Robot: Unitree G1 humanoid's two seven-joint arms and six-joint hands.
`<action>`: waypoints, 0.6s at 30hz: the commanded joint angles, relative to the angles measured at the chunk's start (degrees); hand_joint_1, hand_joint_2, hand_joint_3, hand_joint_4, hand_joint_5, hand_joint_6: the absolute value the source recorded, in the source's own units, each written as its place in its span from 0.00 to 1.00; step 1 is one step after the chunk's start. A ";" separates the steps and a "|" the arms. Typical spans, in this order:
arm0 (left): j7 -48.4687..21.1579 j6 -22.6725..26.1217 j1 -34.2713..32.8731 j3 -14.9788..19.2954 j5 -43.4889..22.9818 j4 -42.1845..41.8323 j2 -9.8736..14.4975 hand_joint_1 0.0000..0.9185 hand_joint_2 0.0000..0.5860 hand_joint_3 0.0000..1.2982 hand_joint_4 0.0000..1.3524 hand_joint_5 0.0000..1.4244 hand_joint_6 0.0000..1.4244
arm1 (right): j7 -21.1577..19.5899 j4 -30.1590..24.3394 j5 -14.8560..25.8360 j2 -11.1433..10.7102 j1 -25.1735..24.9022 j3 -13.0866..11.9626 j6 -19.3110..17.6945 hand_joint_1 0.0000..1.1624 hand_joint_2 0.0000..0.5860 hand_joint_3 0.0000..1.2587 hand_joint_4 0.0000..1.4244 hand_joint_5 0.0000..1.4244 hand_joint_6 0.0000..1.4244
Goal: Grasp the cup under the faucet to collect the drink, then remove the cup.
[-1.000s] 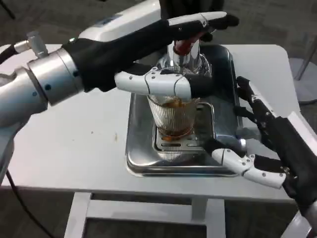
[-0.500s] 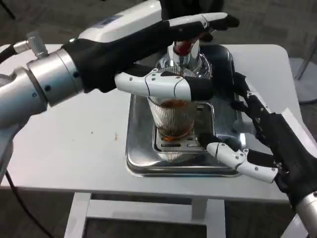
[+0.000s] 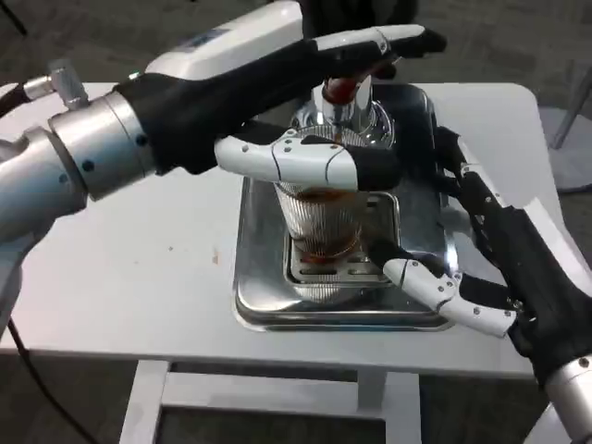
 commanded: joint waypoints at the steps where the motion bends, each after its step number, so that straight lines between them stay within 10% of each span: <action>1: -3.15 2.52 4.09 -2.32 3.43 0.27 2.13 0.00 0.05 0.09 0.06 0.12 0.16 | -1.63 1.21 0.11 1.08 0.16 0.96 -2.32 0.56 0.41 0.01 0.02 0.04 0.12; 18: -3.41 4.13 4.19 -2.33 3.12 -1.73 3.23 0.00 0.05 0.09 0.06 0.12 0.16 | -5.67 8.07 -0.89 3.43 -1.89 3.34 -5.69 0.56 0.41 0.01 0.02 0.03 0.10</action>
